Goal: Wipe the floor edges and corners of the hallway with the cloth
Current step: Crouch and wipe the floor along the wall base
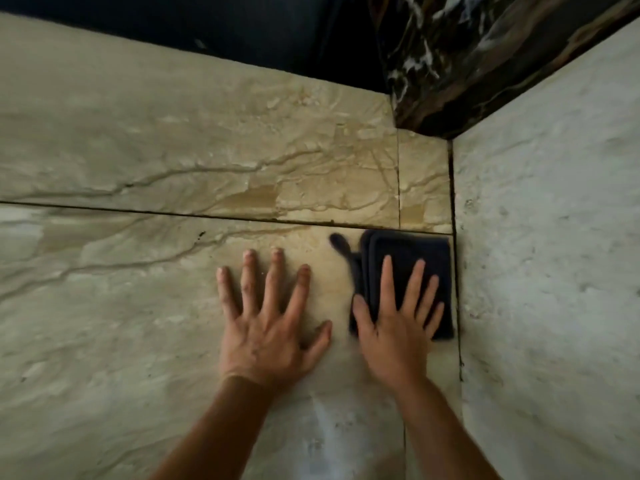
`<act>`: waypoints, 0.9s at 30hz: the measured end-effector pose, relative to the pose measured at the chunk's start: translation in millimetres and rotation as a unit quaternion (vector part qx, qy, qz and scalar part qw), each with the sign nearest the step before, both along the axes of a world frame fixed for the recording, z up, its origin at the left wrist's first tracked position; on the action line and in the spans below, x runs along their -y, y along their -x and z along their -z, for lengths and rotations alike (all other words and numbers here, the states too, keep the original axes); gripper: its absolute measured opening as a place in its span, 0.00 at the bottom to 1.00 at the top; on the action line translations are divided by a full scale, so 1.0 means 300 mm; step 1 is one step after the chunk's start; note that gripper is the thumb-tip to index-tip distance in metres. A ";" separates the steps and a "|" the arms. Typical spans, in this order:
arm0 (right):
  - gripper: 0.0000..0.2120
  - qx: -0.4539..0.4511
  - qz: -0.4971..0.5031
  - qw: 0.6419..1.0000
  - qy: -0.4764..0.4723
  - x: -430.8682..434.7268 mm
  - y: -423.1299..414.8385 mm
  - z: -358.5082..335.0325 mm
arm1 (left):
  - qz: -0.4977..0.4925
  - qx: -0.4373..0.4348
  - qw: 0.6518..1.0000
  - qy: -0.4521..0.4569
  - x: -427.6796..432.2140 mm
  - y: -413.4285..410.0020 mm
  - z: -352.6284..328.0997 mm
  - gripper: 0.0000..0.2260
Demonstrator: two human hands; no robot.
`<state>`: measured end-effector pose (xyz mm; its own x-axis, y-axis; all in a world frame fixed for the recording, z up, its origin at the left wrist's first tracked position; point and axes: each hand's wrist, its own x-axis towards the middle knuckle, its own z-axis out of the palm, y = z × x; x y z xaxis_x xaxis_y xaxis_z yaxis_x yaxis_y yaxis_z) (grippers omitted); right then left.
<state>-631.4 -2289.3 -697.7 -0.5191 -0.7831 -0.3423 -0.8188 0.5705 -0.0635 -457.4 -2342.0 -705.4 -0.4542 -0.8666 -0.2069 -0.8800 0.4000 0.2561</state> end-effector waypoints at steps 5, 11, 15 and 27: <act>0.33 0.002 -0.140 0.990 0.001 0.479 0.095 0.007 | 0.003 0.001 1.000 -0.008 0.011 0.003 -0.002 0.37; 0.34 0.030 -0.174 0.982 -0.064 0.633 0.067 -0.029 | 0.024 0.056 0.991 -0.117 0.063 0.008 -0.089 0.37; 0.34 0.018 -0.194 0.979 -0.068 0.615 0.067 -0.040 | -0.018 0.056 0.992 -0.109 0.245 -0.031 -0.173 0.36; 0.35 -0.031 -0.249 0.967 -0.037 0.678 0.101 0.001 | -0.126 0.053 0.990 -0.044 1.007 -0.037 -0.055 0.37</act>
